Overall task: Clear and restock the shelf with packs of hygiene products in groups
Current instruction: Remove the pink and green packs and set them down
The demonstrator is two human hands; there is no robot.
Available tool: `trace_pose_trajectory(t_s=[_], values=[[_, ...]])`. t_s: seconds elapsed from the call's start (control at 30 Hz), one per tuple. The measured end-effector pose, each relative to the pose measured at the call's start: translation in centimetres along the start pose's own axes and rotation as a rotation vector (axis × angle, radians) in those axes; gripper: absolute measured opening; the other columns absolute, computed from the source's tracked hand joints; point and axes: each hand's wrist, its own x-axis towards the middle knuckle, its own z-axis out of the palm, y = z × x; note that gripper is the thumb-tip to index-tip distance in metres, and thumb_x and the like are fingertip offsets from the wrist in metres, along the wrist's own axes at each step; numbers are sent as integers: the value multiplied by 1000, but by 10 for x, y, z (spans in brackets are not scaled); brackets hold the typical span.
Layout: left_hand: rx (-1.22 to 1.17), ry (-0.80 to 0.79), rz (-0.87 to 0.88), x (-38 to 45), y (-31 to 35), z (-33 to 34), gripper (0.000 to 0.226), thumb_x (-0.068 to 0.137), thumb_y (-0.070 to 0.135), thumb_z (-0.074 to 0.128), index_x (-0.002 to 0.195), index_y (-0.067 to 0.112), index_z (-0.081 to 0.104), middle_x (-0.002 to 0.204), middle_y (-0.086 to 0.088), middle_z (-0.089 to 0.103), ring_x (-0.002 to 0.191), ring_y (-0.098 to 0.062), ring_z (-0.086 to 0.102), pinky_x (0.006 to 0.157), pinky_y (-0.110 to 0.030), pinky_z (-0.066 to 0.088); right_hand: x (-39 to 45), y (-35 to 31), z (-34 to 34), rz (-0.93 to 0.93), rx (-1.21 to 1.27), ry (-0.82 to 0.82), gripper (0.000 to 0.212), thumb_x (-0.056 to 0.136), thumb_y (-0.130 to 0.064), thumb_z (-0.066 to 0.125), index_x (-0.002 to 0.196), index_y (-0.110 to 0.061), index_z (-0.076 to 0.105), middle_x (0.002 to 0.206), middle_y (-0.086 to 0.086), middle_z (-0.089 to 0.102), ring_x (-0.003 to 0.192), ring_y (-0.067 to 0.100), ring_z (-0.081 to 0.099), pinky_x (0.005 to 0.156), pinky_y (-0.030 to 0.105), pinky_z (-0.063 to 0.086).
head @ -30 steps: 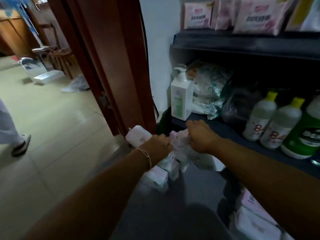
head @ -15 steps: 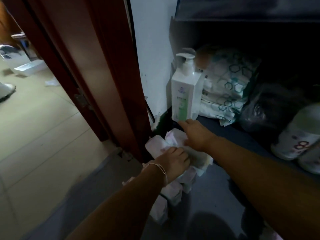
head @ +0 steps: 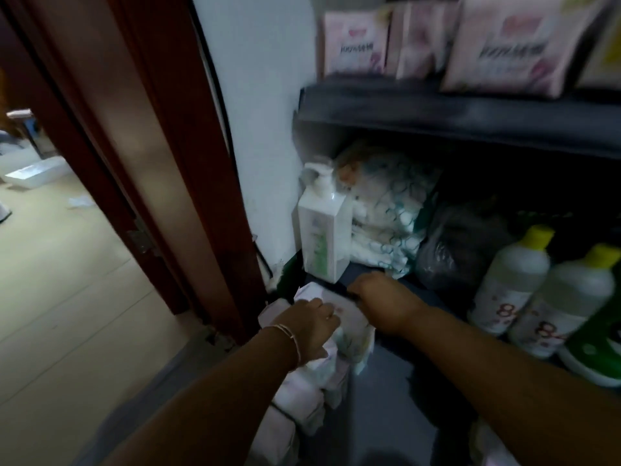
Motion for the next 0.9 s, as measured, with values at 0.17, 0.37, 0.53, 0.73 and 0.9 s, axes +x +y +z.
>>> trace_pose_trajectory(t_s=[0.17, 0.37, 0.53, 0.73, 0.9], values=[[-19, 87, -110, 21, 30, -112, 40, 93, 29, 53, 127, 9, 50, 127, -11, 48, 117, -28, 49, 95, -36, 43, -71, 18, -83, 40, 79, 124, 27, 89, -15, 50, 113, -10, 62, 117, 12, 61, 110, 28, 57, 89, 35, 47], [-131, 353, -104, 58, 78, -247, 35, 93, 32, 52, 123, 13, 53, 123, -8, 51, 114, -26, 51, 93, -29, 38, -160, 52, -189, 165, 101, 390, 33, 88, -19, 56, 120, -12, 60, 121, 8, 62, 114, 25, 56, 94, 29, 40], [-237, 580, -55, 77, 86, -290, 38, 89, 29, 59, 122, 12, 52, 122, -7, 49, 114, -23, 49, 93, -28, 37, -186, 75, -230, 314, 72, 574, 30, 90, -21, 56, 119, -13, 57, 116, 7, 57, 110, 26, 53, 86, 33, 43], [-97, 732, -60, 96, 57, -329, 59, 84, 36, 64, 134, 17, 40, 130, -4, 38, 122, -22, 37, 99, -31, 32, -160, 96, -276, 494, -128, 834, 43, 88, -26, 59, 127, -11, 46, 124, 9, 43, 113, 25, 41, 93, 32, 37], [-95, 634, -101, 118, 37, -359, 81, 78, 45, 69, 143, 23, 27, 144, 1, 27, 134, -19, 25, 111, -36, 25, -150, 121, -303, 590, -181, 909, 44, 87, -28, 57, 126, -8, 51, 123, 12, 46, 111, 28, 40, 93, 37, 36]])
